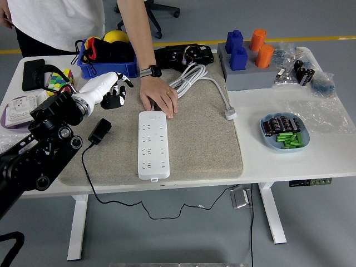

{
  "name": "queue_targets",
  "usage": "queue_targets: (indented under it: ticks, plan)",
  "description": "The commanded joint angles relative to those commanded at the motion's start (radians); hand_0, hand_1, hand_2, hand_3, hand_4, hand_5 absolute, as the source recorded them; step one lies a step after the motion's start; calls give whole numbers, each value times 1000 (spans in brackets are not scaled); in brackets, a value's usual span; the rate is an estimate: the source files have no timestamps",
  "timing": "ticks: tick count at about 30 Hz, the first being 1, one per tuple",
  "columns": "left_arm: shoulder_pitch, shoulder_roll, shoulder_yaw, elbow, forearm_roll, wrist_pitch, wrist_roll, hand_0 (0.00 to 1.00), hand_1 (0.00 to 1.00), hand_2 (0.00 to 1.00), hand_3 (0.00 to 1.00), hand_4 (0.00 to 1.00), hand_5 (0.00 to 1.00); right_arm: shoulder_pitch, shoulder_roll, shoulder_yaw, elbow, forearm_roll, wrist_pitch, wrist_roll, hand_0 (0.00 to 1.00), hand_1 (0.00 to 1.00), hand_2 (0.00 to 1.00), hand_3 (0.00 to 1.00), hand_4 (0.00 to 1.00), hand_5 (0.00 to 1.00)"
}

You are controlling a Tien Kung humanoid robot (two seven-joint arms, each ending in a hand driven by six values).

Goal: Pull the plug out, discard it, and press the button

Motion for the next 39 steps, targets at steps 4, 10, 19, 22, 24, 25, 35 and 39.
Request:
queue_targets:
  ticks: [4, 10, 19, 22, 24, 25, 35, 39]
  plan:
    - [72, 10, -101, -53, 8, 11, -24, 601, 624, 573, 787, 690, 2, 5, -1, -1, 1, -1, 0, 0, 753, 703, 712, 728, 769, 658]
    - [147, 13, -230, -77, 24, 40, -76, 840, 853, 793, 851, 783, 154, 7, -3, -6, -2, -3, 0, 0, 753, 704, 711, 728, 769, 657]
    - [252, 3, -326, -118, 24, 36, -111, 950, 986, 958, 960, 951, 602, 12, 0, -12, -1, -3, 0, 0, 753, 704, 711, 728, 769, 657]
    - [265, 0, -346, -123, 19, 42, -126, 950, 986, 958, 960, 951, 602, 13, -1, -16, -2, -4, 0, 0, 753, 704, 711, 728, 769, 657]
    - [269, 0, -358, -127, 17, 44, -132, 950, 986, 958, 960, 951, 602, 15, -2, -16, -3, -4, 0, 0, 753, 704, 711, 728, 769, 657]
    - [271, 1, -365, -131, 13, 41, -131, 952, 988, 964, 970, 957, 630, 16, -2, -16, -3, -4, 0, 0, 753, 704, 711, 727, 769, 656]
    - [293, 4, -398, -149, -13, 24, -131, 916, 948, 930, 959, 939, 559, 13, 1, -11, -3, -5, 0, 0, 753, 704, 711, 727, 769, 657]
    - [295, 3, -398, -153, -10, 25, -129, 908, 936, 909, 945, 911, 482, 11, 4, -8, -3, -5, 0, 0, 753, 704, 711, 728, 769, 658]
